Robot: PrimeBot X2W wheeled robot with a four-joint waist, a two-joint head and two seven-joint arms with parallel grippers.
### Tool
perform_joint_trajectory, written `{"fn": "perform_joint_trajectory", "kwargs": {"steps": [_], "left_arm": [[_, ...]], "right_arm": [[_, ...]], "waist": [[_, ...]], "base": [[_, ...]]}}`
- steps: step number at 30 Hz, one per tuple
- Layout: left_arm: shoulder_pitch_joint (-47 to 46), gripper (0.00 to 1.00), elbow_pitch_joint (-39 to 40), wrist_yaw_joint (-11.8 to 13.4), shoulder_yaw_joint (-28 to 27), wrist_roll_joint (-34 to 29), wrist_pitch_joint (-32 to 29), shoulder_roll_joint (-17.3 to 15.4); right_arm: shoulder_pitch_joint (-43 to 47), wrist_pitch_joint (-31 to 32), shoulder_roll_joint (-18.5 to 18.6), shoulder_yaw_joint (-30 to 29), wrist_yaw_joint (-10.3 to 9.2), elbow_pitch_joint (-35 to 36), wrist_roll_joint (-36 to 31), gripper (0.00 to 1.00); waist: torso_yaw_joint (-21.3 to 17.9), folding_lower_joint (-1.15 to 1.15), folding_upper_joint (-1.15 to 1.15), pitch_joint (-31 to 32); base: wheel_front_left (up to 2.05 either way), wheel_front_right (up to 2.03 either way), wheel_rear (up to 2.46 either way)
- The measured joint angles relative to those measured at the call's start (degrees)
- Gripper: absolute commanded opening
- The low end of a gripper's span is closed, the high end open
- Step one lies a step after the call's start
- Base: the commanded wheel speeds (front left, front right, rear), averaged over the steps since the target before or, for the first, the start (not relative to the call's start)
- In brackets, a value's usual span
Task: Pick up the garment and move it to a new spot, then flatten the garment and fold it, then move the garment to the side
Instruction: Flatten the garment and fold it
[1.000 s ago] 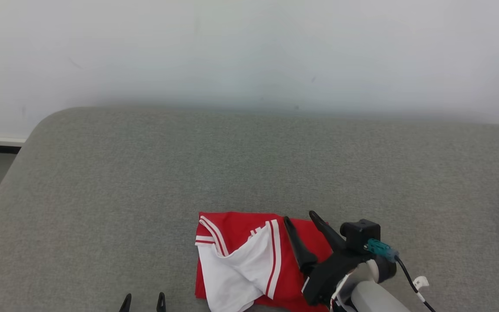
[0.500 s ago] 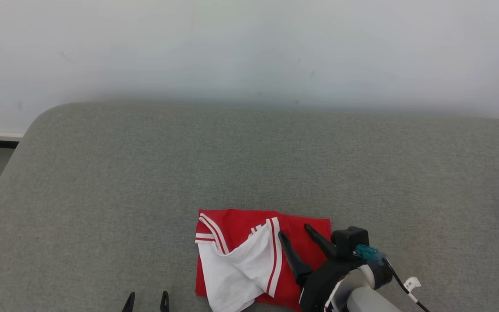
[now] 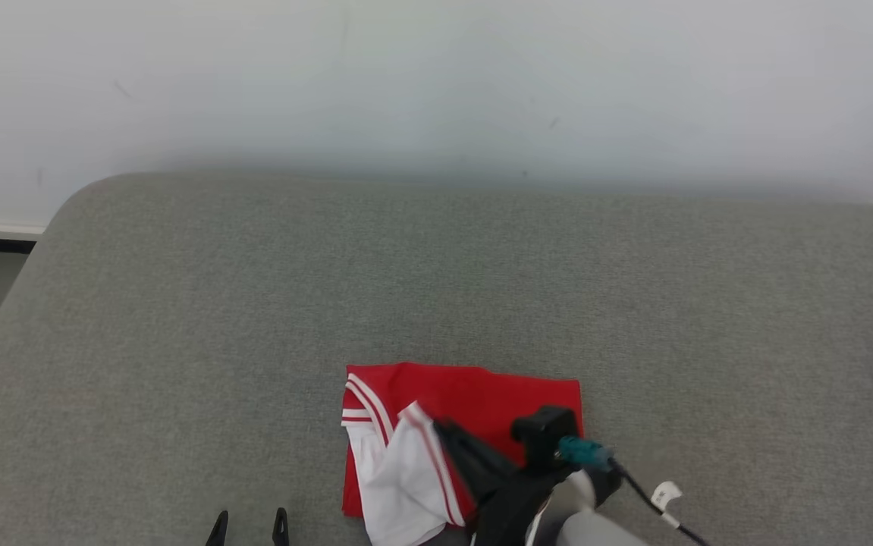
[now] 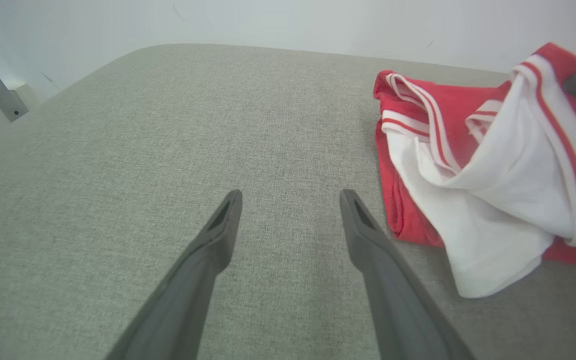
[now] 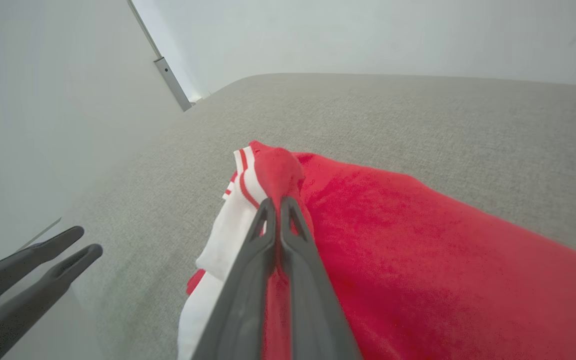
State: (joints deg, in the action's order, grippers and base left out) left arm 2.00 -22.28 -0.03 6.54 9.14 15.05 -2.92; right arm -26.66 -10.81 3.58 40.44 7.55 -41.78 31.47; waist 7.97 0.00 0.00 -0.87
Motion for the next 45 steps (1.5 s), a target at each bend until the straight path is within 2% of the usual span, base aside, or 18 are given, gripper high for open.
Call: {"fn": "perform_joint_trajectory", "kwargs": {"steps": [1, 2, 3, 4, 8, 11, 14, 17, 21, 22, 23, 28, 32, 45], "left_arm": [[0.00, 1.00, 0.03, 0.00, -0.03, 0.02, 0.00, -0.01], [-0.01, 1.00, 0.05, 0.00, -0.04, 0.03, 0.00, -0.01], [-0.01, 1.00, 0.12, 0.01, -0.07, 0.03, 0.00, -0.01], [-0.01, 1.00, 0.14, 0.02, -0.01, 0.04, 0.00, 0.00], [-0.07, 1.00, 0.26, 0.03, -0.36, 0.07, 0.00, -0.01], [-0.10, 1.00, 0.40, 0.11, -0.85, 0.07, 0.00, 0.00], [-0.11, 1.00, 0.46, 0.30, -1.42, 0.04, 0.00, 0.00], [-0.12, 1.00, 0.54, 0.32, -2.07, -0.11, 0.00, -0.01], [-0.16, 1.00, 0.74, 0.36, -2.80, -1.02, 0.00, 0.00], [-0.16, 1.00, 0.74, 0.36, -2.80, -1.02, 0.00, 0.00], [-0.18, 1.00, 0.75, 0.37, -3.23, -1.11, 0.00, -0.01], [-0.18, 1.00, 0.91, 0.54, -3.98, -1.66, 0.00, 0.00], [-0.03, 1.00, 0.93, 0.54, -4.95, -2.11, 0.00, -0.02], [1.10, 1.00, 1.05, 0.16, -7.71, -2.94, 0.00, -0.01]], "right_arm": [[0.41, 0.56, 0.01, 1.81, 0.00, 1.44, 1.56, 0.00], [0.90, 1.14, 0.24, 3.59, 0.00, 3.02, 3.21, 0.05], [1.19, 1.78, 0.62, 5.60, 0.00, 4.68, 4.91, 0.49], [1.33, 2.31, 1.31, 7.34, 0.00, 6.44, 6.51, 1.00], [1.43, 2.68, 5.02, 12.27, 0.00, 12.25, 11.74, 1.00], [1.37, 1.05, 7.54, 12.99, 0.00, 14.28, 13.56, 1.00], [1.28, -1.29, 9.13, 10.53, 0.00, 12.80, 13.45, 1.00], [1.34, -3.13, 9.56, 5.60, -0.01, 9.17, 10.23, 1.00], [2.20, -3.93, 9.00, -1.14, 0.00, 5.22, 3.42, 1.00], [2.20, -3.93, 9.00, -1.14, 0.00, 5.22, 3.42, 1.00], [3.02, -4.11, 8.40, -5.60, 0.00, 4.59, 0.18, 1.00], [7.44, -4.17, 6.02, -17.59, 0.00, 6.48, -9.10, 1.00], [11.37, -4.19, 3.88, -24.47, 0.00, 8.90, -14.78, 1.00], [18.30, -4.19, 0.16, -34.27, 0.00, 14.03, -24.38, 1.00]], "waist": [[-0.28, 0.00, 0.00, 0.09], [-0.60, 0.00, 0.00, 0.18], [-0.92, 0.00, 0.00, 0.27], [-1.24, 0.00, 0.00, 0.35], [-2.58, 0.00, 0.00, 0.64], [-3.63, 0.00, 0.00, 0.81], [-4.64, 0.00, 0.00, 0.97], [-5.58, 0.00, 0.00, 1.16], [-6.62, 0.00, 0.00, 1.37], [-6.62, 0.00, 0.00, 1.37], [-7.07, 0.00, 0.00, 1.46], [-7.98, 0.00, 0.00, 1.64], [-8.63, 0.00, 0.00, 1.88], [-10.32, 0.00, 0.00, 3.40]], "base": [[0.00, 0.00, 0.00], [0.00, 0.00, 0.00], [0.00, 0.00, 0.00], [0.00, 0.00, 0.00], [0.00, 0.00, 0.00], [0.00, 0.00, 0.00], [0.00, 0.00, 0.00], [0.00, 0.00, 0.00], [0.00, 0.00, 0.00], [0.00, 0.00, 0.00], [0.00, 0.00, 0.00], [0.00, 0.00, 0.00], [0.00, 0.00, 0.00], [0.00, 0.00, 0.00]]}}
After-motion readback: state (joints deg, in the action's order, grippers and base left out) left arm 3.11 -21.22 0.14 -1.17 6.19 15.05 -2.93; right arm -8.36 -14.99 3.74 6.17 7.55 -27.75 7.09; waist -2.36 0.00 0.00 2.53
